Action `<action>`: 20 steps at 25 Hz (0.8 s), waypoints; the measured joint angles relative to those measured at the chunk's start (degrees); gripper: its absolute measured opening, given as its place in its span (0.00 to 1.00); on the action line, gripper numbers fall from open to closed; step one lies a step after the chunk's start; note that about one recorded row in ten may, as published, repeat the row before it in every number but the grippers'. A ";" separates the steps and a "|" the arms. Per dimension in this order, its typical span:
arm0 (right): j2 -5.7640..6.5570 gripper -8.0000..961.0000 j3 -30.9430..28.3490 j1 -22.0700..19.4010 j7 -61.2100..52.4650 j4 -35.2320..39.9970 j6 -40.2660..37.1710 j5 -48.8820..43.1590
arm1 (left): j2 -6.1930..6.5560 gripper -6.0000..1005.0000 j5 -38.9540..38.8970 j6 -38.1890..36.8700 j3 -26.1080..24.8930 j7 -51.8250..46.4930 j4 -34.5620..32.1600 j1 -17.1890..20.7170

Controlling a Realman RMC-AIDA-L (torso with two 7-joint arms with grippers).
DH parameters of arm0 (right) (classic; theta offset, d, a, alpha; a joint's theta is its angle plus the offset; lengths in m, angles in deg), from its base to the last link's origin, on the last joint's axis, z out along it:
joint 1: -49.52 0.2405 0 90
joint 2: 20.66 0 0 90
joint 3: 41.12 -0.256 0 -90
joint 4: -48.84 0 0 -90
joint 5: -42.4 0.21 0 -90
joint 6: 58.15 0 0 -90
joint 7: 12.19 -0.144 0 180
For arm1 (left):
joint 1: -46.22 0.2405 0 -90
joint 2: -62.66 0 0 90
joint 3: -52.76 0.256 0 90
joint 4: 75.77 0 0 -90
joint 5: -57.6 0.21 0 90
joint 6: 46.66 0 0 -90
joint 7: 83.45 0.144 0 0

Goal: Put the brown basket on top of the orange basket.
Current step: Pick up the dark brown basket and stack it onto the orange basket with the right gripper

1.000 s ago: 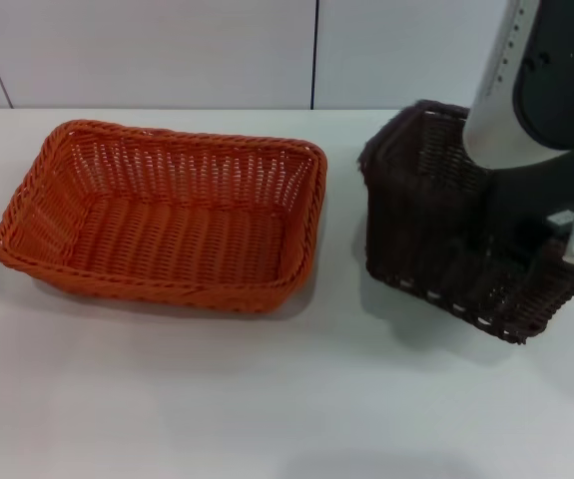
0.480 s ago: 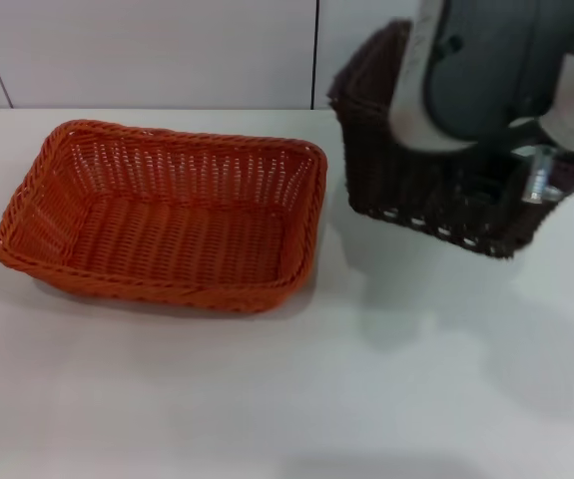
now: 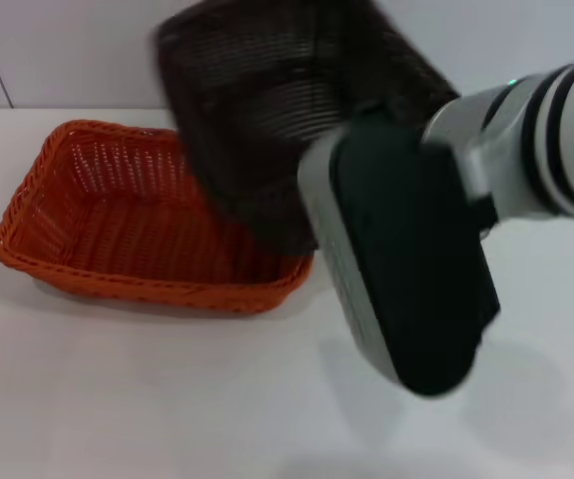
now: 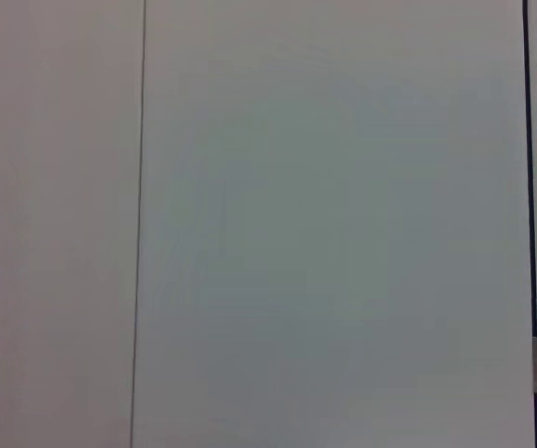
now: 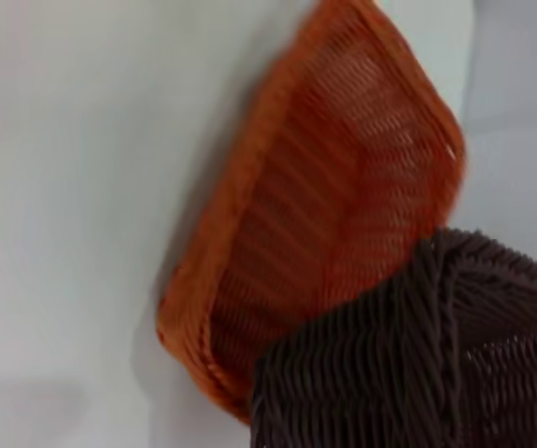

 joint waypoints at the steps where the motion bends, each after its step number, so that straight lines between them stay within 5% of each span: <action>1: -0.01 0.25 0.15 -0.56 1.58 0.00 1.09 0.00 | 0.00 0.81 0.00 0.00 0.00 0.00 0.00 0.00; 20: 0.02 0.29 3.94 -15.40 32.48 -4.87 24.66 0.53 | -0.37 0.81 -0.18 0.36 1.07 -0.30 0.58 -0.12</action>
